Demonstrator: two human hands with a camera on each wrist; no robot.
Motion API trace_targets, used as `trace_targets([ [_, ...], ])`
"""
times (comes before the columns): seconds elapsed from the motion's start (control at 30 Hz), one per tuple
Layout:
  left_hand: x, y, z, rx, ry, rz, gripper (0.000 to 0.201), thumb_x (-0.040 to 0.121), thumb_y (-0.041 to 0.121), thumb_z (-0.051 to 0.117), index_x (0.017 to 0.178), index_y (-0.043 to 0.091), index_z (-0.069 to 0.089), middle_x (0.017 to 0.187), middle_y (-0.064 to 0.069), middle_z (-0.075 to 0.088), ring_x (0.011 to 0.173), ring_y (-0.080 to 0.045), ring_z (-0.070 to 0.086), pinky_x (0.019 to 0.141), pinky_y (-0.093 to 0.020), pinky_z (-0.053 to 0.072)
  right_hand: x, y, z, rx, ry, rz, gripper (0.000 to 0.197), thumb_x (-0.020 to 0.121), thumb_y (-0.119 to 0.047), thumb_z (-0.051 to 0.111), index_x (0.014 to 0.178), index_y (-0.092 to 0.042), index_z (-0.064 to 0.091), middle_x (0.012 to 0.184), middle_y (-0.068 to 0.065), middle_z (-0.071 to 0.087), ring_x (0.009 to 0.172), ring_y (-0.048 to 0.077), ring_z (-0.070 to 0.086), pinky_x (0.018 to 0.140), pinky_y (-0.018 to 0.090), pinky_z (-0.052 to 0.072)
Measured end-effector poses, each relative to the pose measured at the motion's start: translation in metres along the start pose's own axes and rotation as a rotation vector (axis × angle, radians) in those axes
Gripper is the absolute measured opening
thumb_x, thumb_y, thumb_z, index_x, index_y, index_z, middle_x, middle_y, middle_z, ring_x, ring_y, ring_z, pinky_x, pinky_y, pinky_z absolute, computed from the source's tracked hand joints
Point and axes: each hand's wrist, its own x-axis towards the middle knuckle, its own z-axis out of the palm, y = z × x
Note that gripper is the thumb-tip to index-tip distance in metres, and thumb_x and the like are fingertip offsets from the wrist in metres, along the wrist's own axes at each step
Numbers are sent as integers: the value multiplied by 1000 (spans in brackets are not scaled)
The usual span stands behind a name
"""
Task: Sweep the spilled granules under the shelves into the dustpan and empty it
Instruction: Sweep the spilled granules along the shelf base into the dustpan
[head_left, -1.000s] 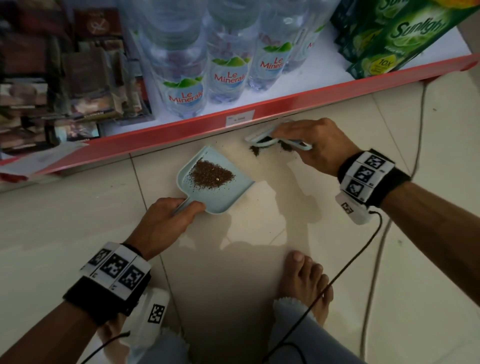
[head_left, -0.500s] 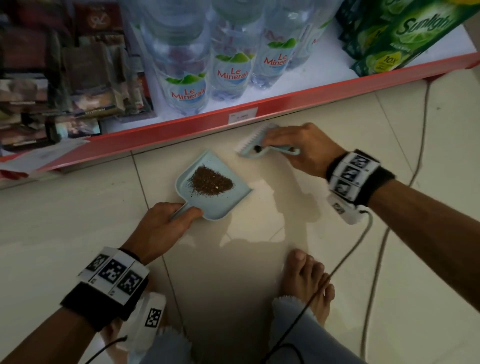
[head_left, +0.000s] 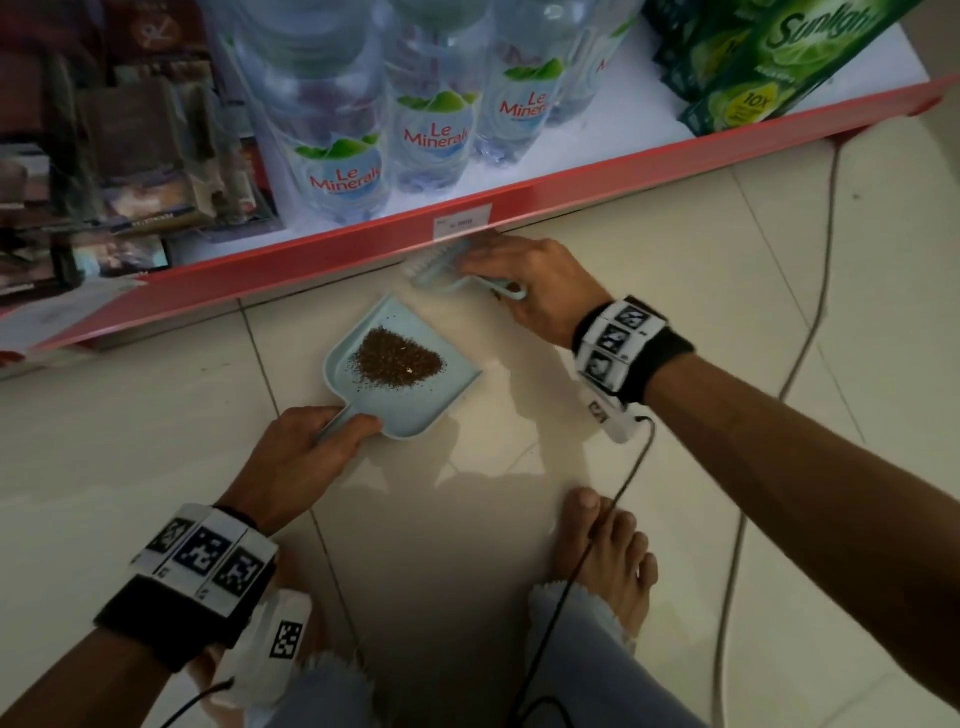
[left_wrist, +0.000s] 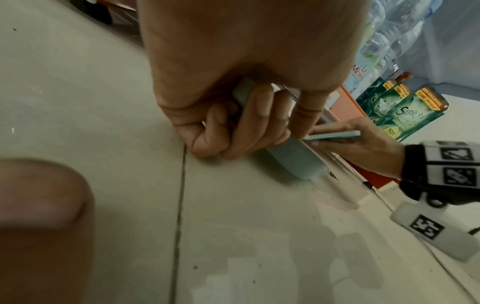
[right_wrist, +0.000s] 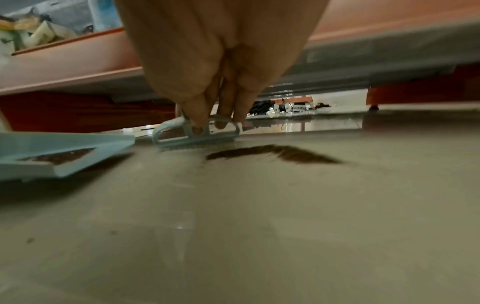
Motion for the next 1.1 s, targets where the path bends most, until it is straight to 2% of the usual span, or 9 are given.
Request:
trace_targets([
  [0.13, -1, 2, 0, -22, -1, 5, 44, 90, 39, 64, 49, 25, 55, 44, 10, 47, 40, -1, 42, 53, -28, 35, -43, 30, -35, -73, -19, 1, 44, 77, 12, 64, 114, -9, 73, 123, 12, 68, 116, 27, 65, 103, 35, 48],
  [0.4, 8, 18, 7, 19, -36, 60, 46, 88, 44, 63, 48, 26, 49, 45, 13, 44, 41, 0, 41, 54, -27, 33, -45, 53, -45, -89, 418, 232, 30, 90, 0, 59, 114, -11, 73, 105, 9, 75, 91, 24, 72, 84, 21, 51],
  [0.5, 11, 25, 9, 56, -51, 80, 45, 89, 46, 62, 47, 31, 55, 43, 14, 46, 41, 0, 42, 55, -28, 34, -26, 52, -36, -169, 323, 371, 41, 86, 2, 54, 117, -17, 73, 97, 14, 76, 81, 35, 68, 77, 36, 55],
  [0.6, 10, 31, 10, 64, -49, 102, 44, 90, 46, 62, 48, 33, 56, 43, 14, 47, 41, 0, 43, 55, -28, 34, -30, 41, -33, -144, 146, 303, 42, 88, -1, 53, 121, -20, 71, 118, 7, 72, 98, 31, 70, 88, 39, 55],
  [0.67, 10, 34, 12, 45, -49, 106, 44, 91, 44, 62, 48, 33, 57, 43, 14, 46, 42, -1, 43, 55, -28, 34, -42, 36, -37, -113, 92, 233, 37, 90, -4, 57, 119, -21, 71, 116, 9, 72, 96, 32, 71, 83, 42, 57],
  [0.8, 12, 36, 17, 21, -47, 72, 47, 89, 43, 64, 48, 24, 52, 46, 12, 45, 46, -8, 42, 59, -31, 36, -69, 39, -51, -138, 178, 179, 32, 91, -4, 59, 117, -18, 71, 110, 10, 74, 91, 30, 72, 80, 41, 59],
  [0.93, 15, 40, 23, 68, -68, 77, 44, 89, 44, 64, 56, 19, 48, 51, 7, 46, 49, -11, 43, 59, -31, 36, -75, 81, -77, -274, 436, 490, 31, 93, -14, 55, 120, -17, 71, 110, 17, 73, 95, 37, 70, 87, 42, 57],
  [1.03, 17, 44, 28, 81, -87, 97, 43, 88, 45, 64, 59, 18, 48, 53, 4, 44, 50, -13, 42, 59, -32, 35, -74, 100, -77, -313, 330, 822, 33, 95, -19, 51, 124, -22, 68, 108, 25, 70, 98, 45, 62, 88, 47, 53],
  [1.1, 18, 47, 30, 91, -89, 108, 43, 87, 47, 63, 59, 19, 48, 53, 4, 44, 50, -13, 41, 59, -31, 35, -72, 90, -65, -272, 238, 772, 32, 97, -18, 50, 123, -22, 68, 107, 22, 71, 94, 42, 63, 86, 44, 53],
])
